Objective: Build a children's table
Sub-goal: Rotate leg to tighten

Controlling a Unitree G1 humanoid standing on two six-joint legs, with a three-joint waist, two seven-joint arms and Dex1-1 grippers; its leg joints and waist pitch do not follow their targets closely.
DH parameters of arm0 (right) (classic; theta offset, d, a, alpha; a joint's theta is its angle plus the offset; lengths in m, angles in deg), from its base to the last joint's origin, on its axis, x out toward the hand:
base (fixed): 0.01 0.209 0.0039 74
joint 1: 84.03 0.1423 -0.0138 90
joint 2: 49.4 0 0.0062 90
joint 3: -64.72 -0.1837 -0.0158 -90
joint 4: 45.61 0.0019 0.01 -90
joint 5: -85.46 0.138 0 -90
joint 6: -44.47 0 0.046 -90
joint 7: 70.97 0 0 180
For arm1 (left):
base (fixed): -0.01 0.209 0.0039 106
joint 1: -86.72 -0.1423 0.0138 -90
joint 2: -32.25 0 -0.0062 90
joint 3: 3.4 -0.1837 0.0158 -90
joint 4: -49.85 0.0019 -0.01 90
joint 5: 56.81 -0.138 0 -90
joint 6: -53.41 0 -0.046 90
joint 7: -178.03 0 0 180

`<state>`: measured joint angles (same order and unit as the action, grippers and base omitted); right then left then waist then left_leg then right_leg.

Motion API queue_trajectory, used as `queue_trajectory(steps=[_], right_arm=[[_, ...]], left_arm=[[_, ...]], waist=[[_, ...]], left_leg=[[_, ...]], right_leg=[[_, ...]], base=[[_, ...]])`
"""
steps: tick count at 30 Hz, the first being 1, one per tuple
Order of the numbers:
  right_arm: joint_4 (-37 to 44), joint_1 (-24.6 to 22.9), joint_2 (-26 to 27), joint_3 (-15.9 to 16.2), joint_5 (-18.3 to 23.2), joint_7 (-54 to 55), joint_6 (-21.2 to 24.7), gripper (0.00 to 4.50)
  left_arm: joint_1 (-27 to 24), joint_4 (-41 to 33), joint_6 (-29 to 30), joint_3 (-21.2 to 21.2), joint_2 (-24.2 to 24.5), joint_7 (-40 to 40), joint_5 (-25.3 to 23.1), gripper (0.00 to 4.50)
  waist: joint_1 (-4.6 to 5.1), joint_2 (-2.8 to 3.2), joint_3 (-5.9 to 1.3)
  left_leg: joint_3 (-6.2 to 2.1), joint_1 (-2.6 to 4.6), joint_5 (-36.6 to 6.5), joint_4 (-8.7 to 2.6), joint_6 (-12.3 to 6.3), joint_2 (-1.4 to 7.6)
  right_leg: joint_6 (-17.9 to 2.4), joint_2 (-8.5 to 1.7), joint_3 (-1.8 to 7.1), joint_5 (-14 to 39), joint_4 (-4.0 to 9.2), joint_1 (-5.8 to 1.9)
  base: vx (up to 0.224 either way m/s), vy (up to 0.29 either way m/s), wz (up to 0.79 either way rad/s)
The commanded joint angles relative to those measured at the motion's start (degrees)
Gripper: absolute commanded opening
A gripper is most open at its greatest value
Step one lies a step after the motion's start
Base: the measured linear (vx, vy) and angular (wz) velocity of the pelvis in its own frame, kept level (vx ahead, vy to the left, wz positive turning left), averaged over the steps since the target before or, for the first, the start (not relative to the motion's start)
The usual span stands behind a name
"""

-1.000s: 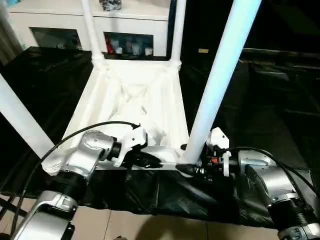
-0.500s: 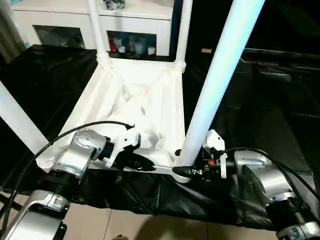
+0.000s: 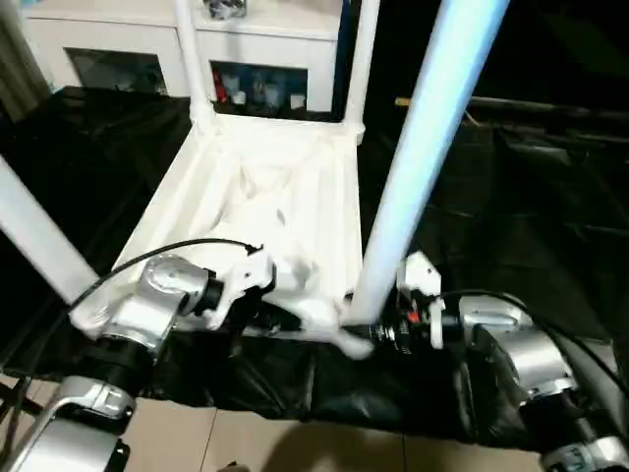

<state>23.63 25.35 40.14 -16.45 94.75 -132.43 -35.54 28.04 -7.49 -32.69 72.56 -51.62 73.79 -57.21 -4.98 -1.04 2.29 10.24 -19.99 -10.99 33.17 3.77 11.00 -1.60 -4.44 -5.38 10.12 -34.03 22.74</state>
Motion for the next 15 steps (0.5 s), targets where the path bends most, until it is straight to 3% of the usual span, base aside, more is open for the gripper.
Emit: queue_trajectory(steps=[1,2,4,6,9,11,15], right_arm=[[-4.0,-1.6,3.5,3.5,-1.1,3.2,1.0,2.32],[-8.0,-0.3,7.1,1.9,-3.1,12.6,-0.3,2.3],[-9.2,0.3,8.8,1.2,-3.3,15.8,-0.6,2.29],[-11.3,1.6,12.0,-0.4,-3.5,21.8,-0.1,2.26],[-15.7,4.7,17.0,-2.1,-4.4,31.5,0.4,2.16],[-20.1,8.0,21.5,-3.4,-4.8,37.5,1.2,2.16],[-20.9,8.4,22.3,-2.6,-5.7,37.2,0.2,2.16]], left_arm=[[1.9,-0.5,1.4,3.2,-3.3,-9.4,0.6,0.0],[1.7,-0.7,1.7,2.8,-5.9,-13.2,-0.2,0.0],[1.7,-0.8,1.8,2.4,-6.9,-14.4,-0.6,0.0],[2.0,-0.5,2.2,2.0,-8.6,-18.2,-1.9,0.0],[2.7,-0.6,3.7,1.7,-11.9,-24.4,-3.3,0.0],[3.3,-0.5,4.9,1.5,-15.3,-30.1,-4.7,0.0],[3.2,-0.8,4.6,1.1,-15.9,-30.9,-5.3,0.0]], waist=[[0.26,0.02,-2.55],[0.63,0.2,-2.34],[1.52,-0.06,-2.3],[2.31,0.02,-2.29],[3.08,0.29,-2.21],[3.75,0.36,-2.13],[3.78,0.46,-2.11]], left_leg=[[-0.81,0.35,-14.0,-4.1,-0.51,2.56],[-1.07,0.28,-15.9,-4.33,0.14,2.53],[-1.51,0.05,-17.7,-4.44,1.18,2.25],[-1.81,-0.01,-18.8,-4.44,1.15,2.12],[-1.81,0.77,-21.1,-4.16,1.04,2.0],[-2.07,0.59,-22.5,-4.39,1.05,1.95],[-2.07,0.97,-24.7,-4.64,0.46,2.12]], right_leg=[[-9.6,-4.84,3.25,20.9,4.8,-2.66],[-7.9,-4.81,3.08,25.6,5.19,-2.64],[-5.6,-4.97,2.74,30.9,5.83,-2.79],[-4.2,-4.88,2.47,32.9,6.29,-2.69],[-4.0,-4.73,2.3,34.4,6.89,-1.85],[-3.7,-4.54,1.94,34.3,6.95,-2.1],[-4.3,-4.4,2.01,31.1,7.06,-1.89]], base=[[-0.057,0.001,-0.05],[-0.057,0.001,-0.05],[-0.055,0.006,-0.12],[-0.026,0.004,-0.07],[0.0,0.0,0.0],[0.0,0.0,0.0],[0.0,0.0,0.0]])
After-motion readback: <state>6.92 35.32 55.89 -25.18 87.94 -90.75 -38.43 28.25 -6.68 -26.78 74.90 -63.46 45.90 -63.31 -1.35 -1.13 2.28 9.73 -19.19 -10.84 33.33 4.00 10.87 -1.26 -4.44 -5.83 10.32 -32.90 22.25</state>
